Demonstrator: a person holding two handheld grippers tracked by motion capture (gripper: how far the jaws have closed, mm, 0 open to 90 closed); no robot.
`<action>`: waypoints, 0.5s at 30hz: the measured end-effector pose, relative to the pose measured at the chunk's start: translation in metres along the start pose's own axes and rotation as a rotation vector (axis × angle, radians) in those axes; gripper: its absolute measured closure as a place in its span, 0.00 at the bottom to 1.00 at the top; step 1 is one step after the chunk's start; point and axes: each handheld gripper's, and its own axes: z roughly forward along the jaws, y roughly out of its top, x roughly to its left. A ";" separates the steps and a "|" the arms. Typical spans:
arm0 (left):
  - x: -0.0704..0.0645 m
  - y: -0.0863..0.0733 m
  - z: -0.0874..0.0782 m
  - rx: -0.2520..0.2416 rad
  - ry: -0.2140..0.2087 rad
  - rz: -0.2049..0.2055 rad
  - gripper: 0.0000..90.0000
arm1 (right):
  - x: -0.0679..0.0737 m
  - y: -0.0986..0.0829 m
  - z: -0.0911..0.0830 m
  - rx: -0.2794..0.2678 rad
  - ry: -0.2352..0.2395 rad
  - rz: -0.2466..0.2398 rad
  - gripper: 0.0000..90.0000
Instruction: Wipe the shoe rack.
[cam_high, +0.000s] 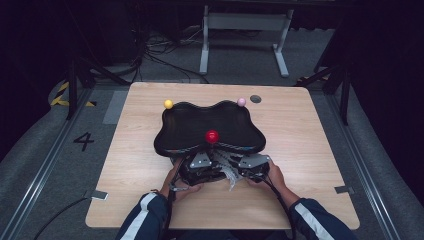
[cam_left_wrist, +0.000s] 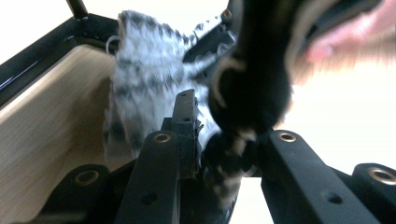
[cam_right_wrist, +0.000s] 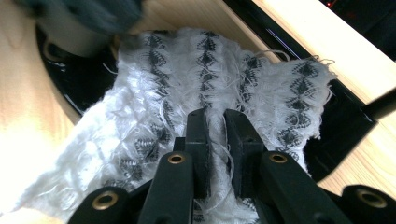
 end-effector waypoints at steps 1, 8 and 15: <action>-0.001 -0.001 -0.002 -0.005 0.004 0.013 0.80 | -0.001 -0.001 0.000 0.002 -0.006 0.000 0.89; -0.003 -0.009 -0.019 0.017 0.006 0.036 0.80 | -0.010 -0.004 -0.002 0.016 -0.013 0.027 0.88; -0.007 -0.009 -0.021 0.033 0.030 0.042 0.82 | -0.013 -0.006 -0.004 0.022 -0.034 0.034 0.88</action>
